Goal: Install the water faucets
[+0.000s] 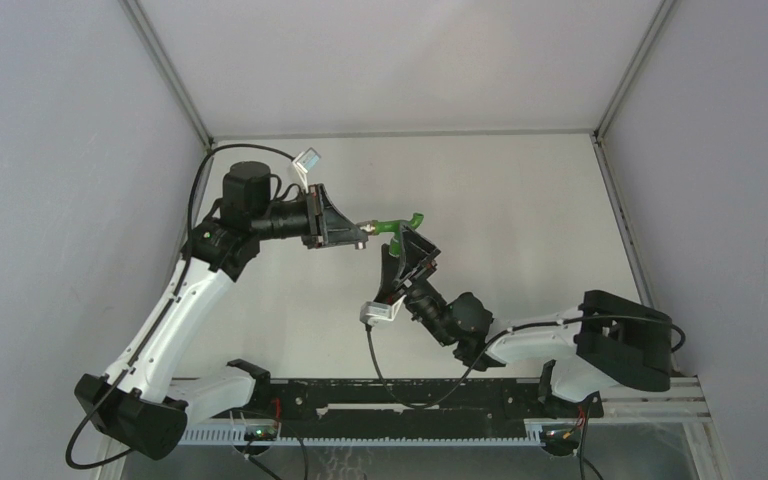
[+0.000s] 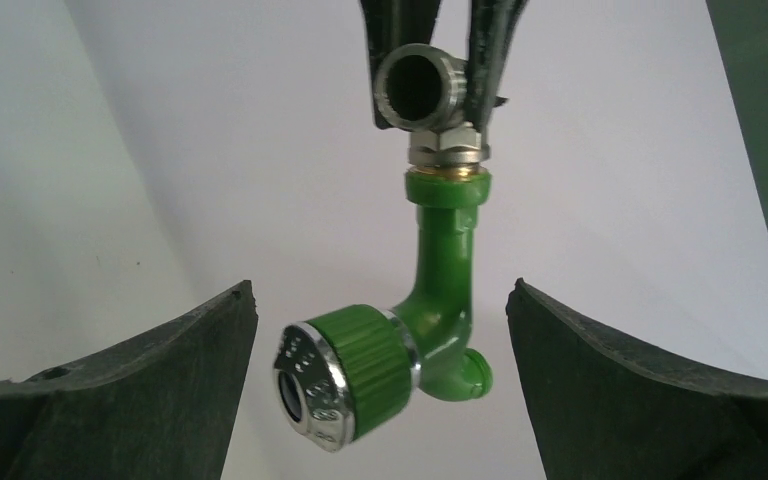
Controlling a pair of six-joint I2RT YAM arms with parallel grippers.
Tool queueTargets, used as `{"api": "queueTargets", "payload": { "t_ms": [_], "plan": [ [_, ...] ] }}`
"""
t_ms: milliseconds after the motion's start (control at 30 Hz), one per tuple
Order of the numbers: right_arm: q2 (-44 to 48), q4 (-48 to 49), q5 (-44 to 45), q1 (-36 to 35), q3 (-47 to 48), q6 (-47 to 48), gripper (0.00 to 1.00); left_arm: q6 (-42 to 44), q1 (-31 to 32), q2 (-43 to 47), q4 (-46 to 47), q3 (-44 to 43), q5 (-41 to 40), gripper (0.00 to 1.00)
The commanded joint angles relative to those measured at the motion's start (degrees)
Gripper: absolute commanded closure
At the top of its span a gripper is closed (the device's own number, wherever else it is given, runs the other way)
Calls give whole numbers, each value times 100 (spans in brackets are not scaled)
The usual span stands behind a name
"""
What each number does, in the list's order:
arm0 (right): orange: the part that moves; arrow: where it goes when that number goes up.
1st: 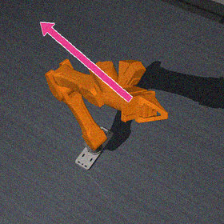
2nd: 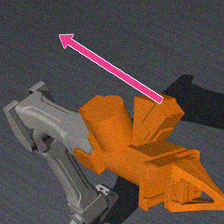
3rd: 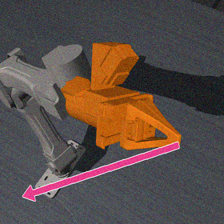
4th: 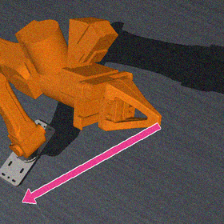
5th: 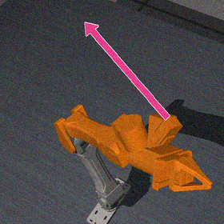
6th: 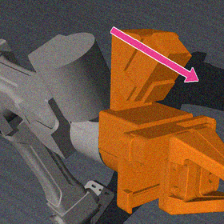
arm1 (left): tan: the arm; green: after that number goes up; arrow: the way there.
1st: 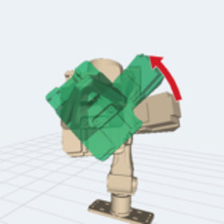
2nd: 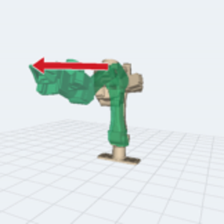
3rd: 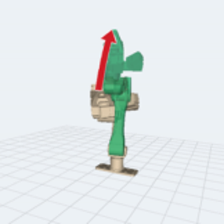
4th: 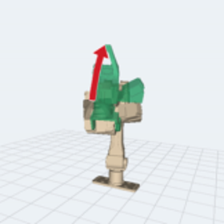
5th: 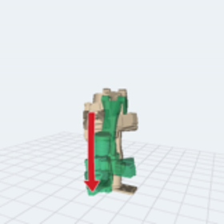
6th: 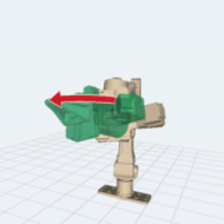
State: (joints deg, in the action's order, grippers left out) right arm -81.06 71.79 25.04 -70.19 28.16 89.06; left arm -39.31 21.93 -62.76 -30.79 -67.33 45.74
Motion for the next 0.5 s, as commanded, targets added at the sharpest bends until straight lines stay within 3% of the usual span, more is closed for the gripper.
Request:
{"api": "queueTargets", "payload": {
  "t_ms": [0,133,467],
  "plan": [
    [-358,978,167,68,277,369,3,-154,-40,18,342,-362,309,100],
    [-413,1133,211,85,313,314,17,-156,-46,17,357,-326,327,100],
    [-299,1367,248,-45,295,215,65,-18,-106,53,320,-203,380,100]
  ]
}}
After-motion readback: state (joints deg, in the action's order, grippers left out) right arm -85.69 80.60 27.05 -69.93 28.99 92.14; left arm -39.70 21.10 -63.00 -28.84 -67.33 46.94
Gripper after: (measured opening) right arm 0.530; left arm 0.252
